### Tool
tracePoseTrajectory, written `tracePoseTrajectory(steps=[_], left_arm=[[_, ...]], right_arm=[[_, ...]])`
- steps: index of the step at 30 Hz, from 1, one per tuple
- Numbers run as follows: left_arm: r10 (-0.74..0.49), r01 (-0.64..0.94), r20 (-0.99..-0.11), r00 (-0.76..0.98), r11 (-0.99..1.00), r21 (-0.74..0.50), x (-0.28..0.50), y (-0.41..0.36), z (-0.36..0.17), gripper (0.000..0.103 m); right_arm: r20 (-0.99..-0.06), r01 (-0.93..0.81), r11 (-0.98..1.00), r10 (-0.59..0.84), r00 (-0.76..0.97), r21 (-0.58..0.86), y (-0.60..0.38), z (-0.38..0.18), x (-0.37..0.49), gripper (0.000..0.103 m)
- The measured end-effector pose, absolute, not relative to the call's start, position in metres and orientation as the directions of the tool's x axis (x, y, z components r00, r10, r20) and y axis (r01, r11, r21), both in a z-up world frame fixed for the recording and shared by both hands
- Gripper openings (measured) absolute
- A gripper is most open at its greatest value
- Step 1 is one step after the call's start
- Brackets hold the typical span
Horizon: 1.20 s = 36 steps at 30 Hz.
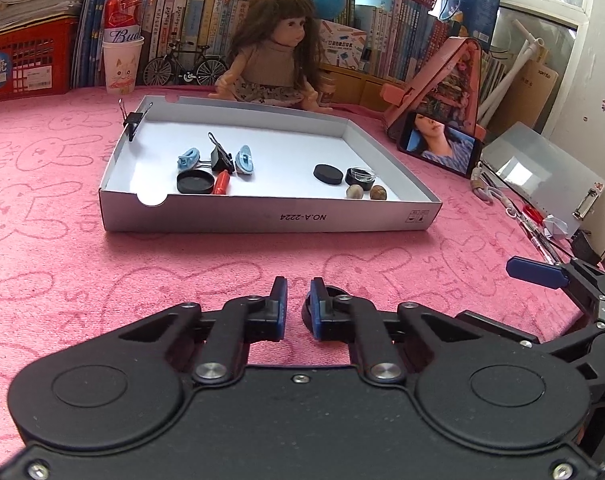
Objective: Organize rigid objects
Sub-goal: 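Grasp the second black lid with the left gripper while the right grasps the red marker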
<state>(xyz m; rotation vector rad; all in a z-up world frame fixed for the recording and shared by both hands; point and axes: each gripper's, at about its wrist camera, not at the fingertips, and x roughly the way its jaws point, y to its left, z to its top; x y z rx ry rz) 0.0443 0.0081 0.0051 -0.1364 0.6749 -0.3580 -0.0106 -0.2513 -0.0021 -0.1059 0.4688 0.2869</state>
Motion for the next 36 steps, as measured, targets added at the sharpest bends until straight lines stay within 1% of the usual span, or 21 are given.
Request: tracePoseTrajectory(steps=[6, 12, 14, 16, 17, 18, 22, 23, 24, 25, 26, 30, 32, 34, 36], left_arm=[[-0.357, 0.27, -0.582, 0.73, 0.934, -0.234, 0.043, 0.008, 0.006, 0.01], [-0.363, 0.272, -0.574, 0.734, 0.932, -0.241, 0.042, 0.011, 0.008, 0.011], [-0.38, 0.288, -0.567, 0.731, 0.925, -0.248, 0.04, 0.01, 0.009, 0.017], [-0.392, 0.308, -0.566, 0.725, 0.92, -0.242, 0.039, 0.006, 0.009, 0.029], [-0.395, 0.317, -0.569, 0.722, 0.919, -0.235, 0.038, 0.004, 0.009, 0.041], [-0.391, 0.323, -0.574, 0.719, 0.92, -0.222, 0.038, 0.001, 0.008, 0.046], [-0.385, 0.34, -0.601, 0.7, 0.92, -0.193, 0.04, -0.009, 0.0, 0.047], [-0.385, 0.341, -0.594, 0.707, 0.921, -0.19, 0.04, -0.01, -0.001, 0.046], [-0.385, 0.343, -0.593, 0.707, 0.92, -0.189, 0.041, -0.01, -0.002, 0.043], [-0.379, 0.337, -0.592, 0.711, 0.923, -0.186, 0.041, -0.01, -0.002, 0.039], [-0.378, 0.33, -0.59, 0.714, 0.924, -0.193, 0.042, -0.009, -0.001, 0.031], [-0.355, 0.294, -0.584, 0.73, 0.934, -0.201, 0.045, -0.002, 0.001, 0.031], [-0.346, 0.281, -0.581, 0.737, 0.938, -0.203, 0.046, 0.002, 0.002, 0.031], [-0.333, 0.265, -0.578, 0.745, 0.943, -0.203, 0.048, 0.007, 0.004, 0.031], [-0.323, 0.251, -0.576, 0.751, 0.946, -0.203, 0.049, 0.01, 0.005, 0.031]], right_arm=[[-0.464, -0.302, 0.953, 0.256, 0.848, -0.026, -0.251, -0.003, -0.011, 0.103], [-0.473, -0.392, 0.92, 0.348, 0.809, 0.008, -0.239, -0.005, -0.015, 0.103], [-0.47, -0.425, 0.905, 0.379, 0.797, 0.009, -0.232, -0.006, -0.017, 0.103], [-0.474, -0.454, 0.891, 0.403, 0.783, 0.009, -0.226, -0.007, -0.018, 0.103], [-0.475, -0.465, 0.885, 0.412, 0.778, 0.007, -0.222, -0.007, -0.019, 0.103], [-0.476, -0.473, 0.881, 0.417, 0.774, 0.003, -0.219, -0.008, -0.019, 0.103], [-0.48, -0.487, 0.873, 0.428, 0.766, 0.002, -0.215, -0.009, -0.02, 0.103], [-0.48, -0.487, 0.873, 0.428, 0.766, 0.003, -0.215, -0.009, -0.021, 0.103], [-0.48, -0.486, 0.874, 0.428, 0.766, 0.002, -0.215, -0.009, -0.02, 0.103], [-0.48, -0.486, 0.874, 0.427, 0.766, 0.002, -0.215, -0.009, -0.02, 0.103], [-0.48, -0.485, 0.874, 0.427, 0.766, 0.003, -0.215, -0.009, -0.02, 0.103], [-0.48, -0.488, 0.873, 0.431, 0.764, 0.007, -0.215, -0.009, -0.02, 0.103], [-0.481, -0.494, 0.87, 0.438, 0.759, 0.013, -0.213, -0.01, -0.019, 0.098], [-0.484, -0.499, 0.866, 0.444, 0.754, 0.017, -0.21, -0.012, -0.018, 0.098], [-0.485, -0.507, 0.861, 0.452, 0.749, 0.02, -0.207, -0.013, -0.018, 0.095]])
